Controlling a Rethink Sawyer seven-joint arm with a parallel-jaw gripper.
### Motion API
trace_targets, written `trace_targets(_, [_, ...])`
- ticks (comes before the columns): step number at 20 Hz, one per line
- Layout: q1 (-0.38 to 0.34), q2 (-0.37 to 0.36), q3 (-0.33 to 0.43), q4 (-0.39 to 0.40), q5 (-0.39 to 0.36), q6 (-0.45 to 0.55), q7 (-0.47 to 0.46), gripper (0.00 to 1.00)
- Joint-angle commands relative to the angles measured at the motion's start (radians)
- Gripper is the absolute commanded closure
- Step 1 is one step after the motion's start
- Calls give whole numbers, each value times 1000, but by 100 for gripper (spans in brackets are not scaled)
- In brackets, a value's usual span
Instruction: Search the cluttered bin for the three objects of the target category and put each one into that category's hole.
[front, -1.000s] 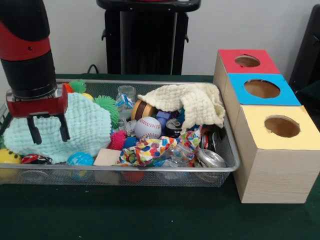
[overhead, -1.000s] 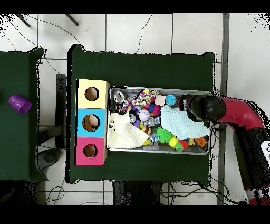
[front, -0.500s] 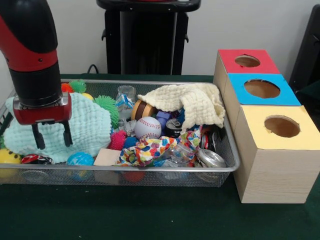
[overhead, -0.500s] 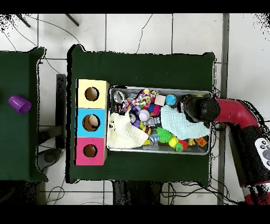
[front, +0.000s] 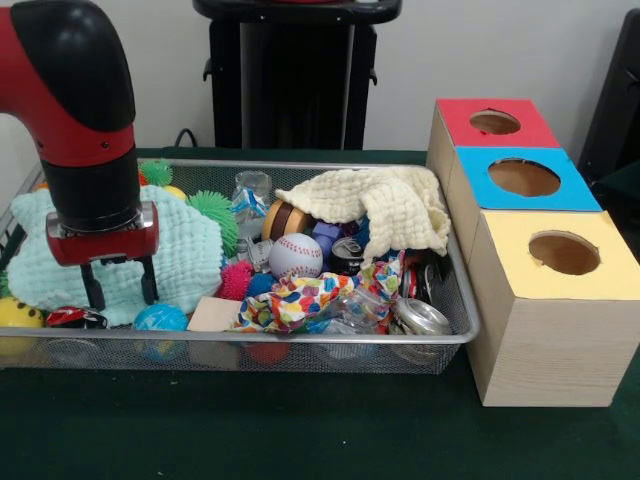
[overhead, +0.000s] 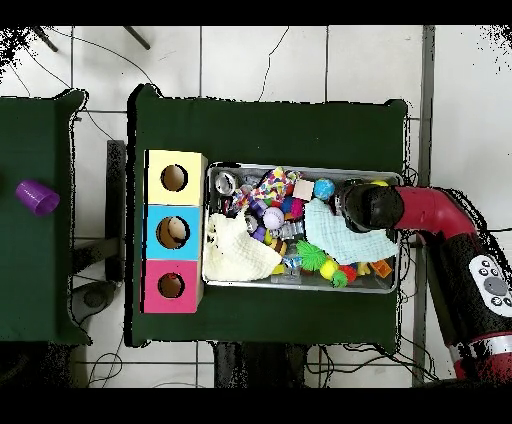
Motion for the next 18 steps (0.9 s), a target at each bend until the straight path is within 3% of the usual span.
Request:
trace_targets(1, [-7, 20, -10, 18, -51, 45, -280, 0])
trace_targets(18, [-89, -103, 12, 156, -1, 78, -301, 0])
